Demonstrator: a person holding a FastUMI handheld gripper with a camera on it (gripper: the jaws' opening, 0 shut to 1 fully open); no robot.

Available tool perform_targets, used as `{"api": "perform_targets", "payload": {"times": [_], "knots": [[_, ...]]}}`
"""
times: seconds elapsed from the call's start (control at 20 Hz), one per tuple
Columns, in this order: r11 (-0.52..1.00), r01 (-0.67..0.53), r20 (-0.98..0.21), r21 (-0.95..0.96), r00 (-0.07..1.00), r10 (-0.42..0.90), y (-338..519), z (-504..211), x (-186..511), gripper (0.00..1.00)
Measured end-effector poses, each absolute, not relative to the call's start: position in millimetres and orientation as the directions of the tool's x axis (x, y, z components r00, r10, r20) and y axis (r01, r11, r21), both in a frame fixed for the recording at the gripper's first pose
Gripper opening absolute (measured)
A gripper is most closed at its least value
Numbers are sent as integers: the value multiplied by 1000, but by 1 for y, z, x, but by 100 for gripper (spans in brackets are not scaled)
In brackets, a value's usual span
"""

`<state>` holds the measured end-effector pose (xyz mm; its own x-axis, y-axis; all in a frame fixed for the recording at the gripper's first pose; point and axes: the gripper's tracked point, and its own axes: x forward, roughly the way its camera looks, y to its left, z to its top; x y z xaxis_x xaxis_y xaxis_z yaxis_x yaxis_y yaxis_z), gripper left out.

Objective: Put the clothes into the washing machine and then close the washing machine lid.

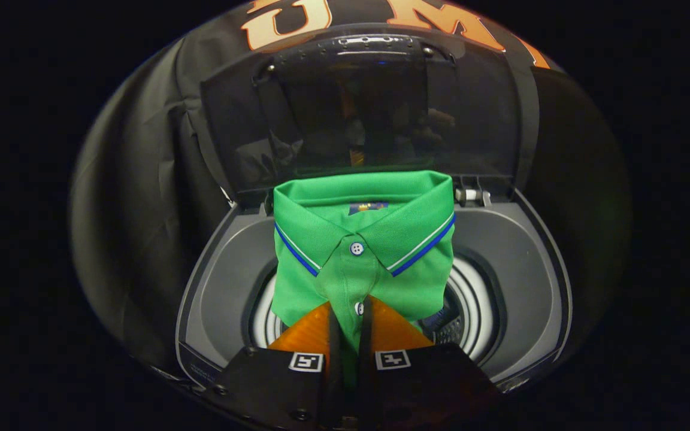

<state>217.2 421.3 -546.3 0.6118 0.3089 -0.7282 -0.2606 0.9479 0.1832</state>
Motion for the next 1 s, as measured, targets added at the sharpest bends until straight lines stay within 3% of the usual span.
{"api": "perform_targets", "payload": {"times": [0.25,0.6,0.65,0.85,1.0], "knots": [[958,-245,-841,150,479,254,407,-587,192,18],[971,-193,-844,144,488,222,402,-582,192,21],[971,-181,-847,156,482,226,404,-580,192,26],[966,-198,-819,168,517,249,403,-562,198,96],[961,-206,-790,186,550,271,405,-550,203,99]]}}
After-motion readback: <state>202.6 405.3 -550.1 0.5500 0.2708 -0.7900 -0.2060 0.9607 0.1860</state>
